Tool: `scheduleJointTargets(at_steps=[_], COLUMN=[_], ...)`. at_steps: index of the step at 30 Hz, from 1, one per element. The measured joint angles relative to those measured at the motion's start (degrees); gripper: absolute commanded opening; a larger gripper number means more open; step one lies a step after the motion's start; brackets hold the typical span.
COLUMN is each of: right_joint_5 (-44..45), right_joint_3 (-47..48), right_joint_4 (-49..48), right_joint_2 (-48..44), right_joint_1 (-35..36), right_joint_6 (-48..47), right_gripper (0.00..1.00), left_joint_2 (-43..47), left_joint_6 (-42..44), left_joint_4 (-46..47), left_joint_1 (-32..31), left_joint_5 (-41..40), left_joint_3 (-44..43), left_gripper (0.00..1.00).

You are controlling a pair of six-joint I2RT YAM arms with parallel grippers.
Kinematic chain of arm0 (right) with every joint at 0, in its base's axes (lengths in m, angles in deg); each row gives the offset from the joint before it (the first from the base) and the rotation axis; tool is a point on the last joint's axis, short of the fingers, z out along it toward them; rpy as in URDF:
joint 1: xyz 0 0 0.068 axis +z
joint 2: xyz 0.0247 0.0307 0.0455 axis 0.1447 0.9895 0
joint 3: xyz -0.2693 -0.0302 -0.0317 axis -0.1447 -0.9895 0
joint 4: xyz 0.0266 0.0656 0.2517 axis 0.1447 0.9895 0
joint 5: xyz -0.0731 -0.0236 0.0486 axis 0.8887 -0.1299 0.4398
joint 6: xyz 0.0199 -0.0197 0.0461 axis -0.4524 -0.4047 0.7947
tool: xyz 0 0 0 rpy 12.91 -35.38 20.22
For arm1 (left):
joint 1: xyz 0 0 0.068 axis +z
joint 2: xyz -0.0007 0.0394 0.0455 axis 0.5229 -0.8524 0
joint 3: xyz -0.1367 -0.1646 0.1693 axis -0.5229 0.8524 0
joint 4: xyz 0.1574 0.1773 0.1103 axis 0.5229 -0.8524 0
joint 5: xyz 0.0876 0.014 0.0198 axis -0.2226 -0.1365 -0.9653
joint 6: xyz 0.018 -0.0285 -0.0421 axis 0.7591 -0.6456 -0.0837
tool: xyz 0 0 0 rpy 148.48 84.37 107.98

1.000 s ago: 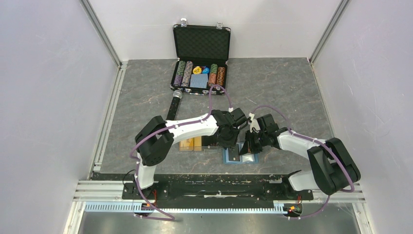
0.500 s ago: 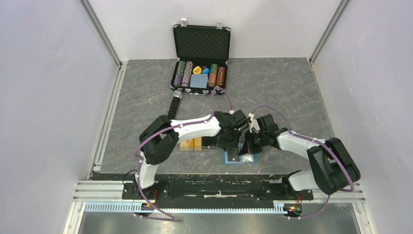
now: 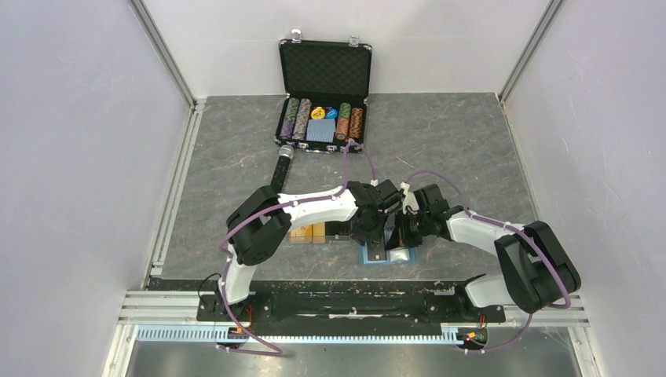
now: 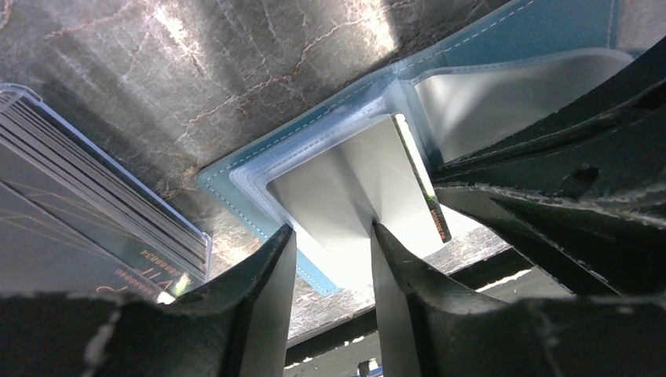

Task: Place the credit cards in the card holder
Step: Turn over the card slot in the card holder.

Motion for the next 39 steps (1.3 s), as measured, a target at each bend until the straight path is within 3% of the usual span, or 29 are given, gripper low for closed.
scheduleJointTargets(at_steps=[13, 28, 39], right_joint_5=[-0.1, -0.1, 4.7], right_joint_3=[0.0, 0.1, 4.3], right_joint_4=[0.0, 0.2, 10.6], right_joint_2=[0.0, 0.1, -3.8], right_joint_1=[0.0, 0.3, 0.7], right_joint_6=[0.2, 0.3, -0.3], right_gripper=[0.0, 0.01, 0.1], left_joint_2=[1.9, 4.9, 4.9], left_joint_6=[-0.1, -2.8, -4.2], left_joint_4=[0.9, 9.9, 11.9], left_joint_1=[0.7, -0.3, -0.3], left_joint_5=[1.7, 11.0, 11.7], left_joint_3=[0.0, 0.2, 1.3], left_gripper=[0.35, 0.39, 0.39])
